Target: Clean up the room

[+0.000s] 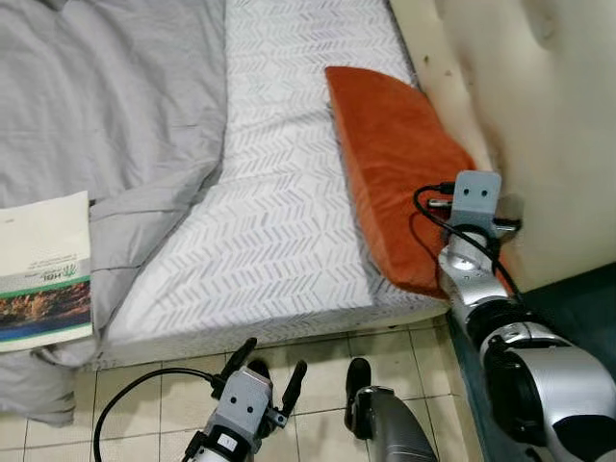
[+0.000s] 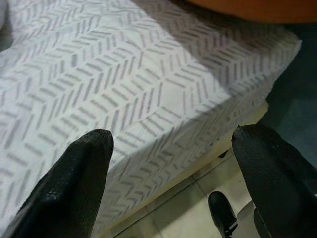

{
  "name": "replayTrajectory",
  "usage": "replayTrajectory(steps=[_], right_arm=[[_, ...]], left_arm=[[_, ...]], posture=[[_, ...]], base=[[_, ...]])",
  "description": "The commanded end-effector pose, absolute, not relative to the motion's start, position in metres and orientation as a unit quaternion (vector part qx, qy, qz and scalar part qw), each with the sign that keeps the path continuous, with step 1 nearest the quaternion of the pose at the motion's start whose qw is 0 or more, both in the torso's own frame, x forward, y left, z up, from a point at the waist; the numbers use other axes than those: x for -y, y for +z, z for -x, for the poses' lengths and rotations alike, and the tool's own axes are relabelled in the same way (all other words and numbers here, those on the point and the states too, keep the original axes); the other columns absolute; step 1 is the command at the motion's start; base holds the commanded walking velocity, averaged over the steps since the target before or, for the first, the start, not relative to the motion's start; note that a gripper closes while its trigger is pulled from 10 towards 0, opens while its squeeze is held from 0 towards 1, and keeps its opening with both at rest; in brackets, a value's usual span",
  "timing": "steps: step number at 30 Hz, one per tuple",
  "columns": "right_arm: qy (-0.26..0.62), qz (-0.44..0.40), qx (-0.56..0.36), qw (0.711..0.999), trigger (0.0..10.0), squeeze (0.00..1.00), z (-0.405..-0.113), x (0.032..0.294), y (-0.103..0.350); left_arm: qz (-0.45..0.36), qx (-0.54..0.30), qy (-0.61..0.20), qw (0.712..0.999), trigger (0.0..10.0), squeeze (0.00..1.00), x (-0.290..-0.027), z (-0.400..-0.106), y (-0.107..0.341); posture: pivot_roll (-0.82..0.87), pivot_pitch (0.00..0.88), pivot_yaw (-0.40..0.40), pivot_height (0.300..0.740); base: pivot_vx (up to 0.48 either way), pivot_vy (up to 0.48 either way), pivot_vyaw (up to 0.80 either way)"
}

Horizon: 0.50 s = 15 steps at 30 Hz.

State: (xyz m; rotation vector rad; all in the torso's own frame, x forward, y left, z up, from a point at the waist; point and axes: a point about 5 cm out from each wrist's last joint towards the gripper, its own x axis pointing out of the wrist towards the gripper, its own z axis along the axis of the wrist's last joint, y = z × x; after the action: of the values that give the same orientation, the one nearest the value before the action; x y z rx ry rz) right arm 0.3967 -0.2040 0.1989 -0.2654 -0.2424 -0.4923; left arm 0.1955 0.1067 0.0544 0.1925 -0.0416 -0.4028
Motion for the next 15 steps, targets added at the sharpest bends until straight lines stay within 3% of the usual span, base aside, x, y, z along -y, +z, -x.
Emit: replayTrajectory(steps=[1, 6, 12, 15], right_arm=[[-0.338, 0.147, 0.276, 0.887, 0.0, 0.00, -0.389, 0.245, 0.280], [-0.350, 0.174, 0.285, 0.875, 0.0, 0.00, -0.387, 0.252, 0.284], [-0.340, 0.204, 0.230, 0.889, 0.0, 0.00, -0.387, 0.246, 0.246], [-0.364, 0.230, 0.245, 0.869, 0.0, 0.00, -0.382, 0.255, 0.248]], left_arm=[[-0.098, 0.005, -0.203, 0.974, 10.0, 0.00, -0.107, -0.185, 0.049], [-0.099, 0.005, -0.202, 0.974, 10.0, 0.00, -0.107, -0.185, 0.048], [-0.100, 0.006, -0.203, 0.974, 10.0, 0.00, -0.105, -0.185, 0.048], [-0.104, 0.006, -0.199, 0.974, 10.0, 0.00, -0.107, -0.184, 0.049]], posture=[[0.14, 0.544, -0.052, 0.740], [0.14, 0.544, -0.053, 0.740], [0.15, 0.550, -0.052, 0.740], [0.16, 0.555, -0.048, 0.740]], base=[[0.000, 0.000, 0.00], [0.000, 0.000, 0.00], [0.000, 0.000, 0.00], [0.000, 0.000, 0.00]])
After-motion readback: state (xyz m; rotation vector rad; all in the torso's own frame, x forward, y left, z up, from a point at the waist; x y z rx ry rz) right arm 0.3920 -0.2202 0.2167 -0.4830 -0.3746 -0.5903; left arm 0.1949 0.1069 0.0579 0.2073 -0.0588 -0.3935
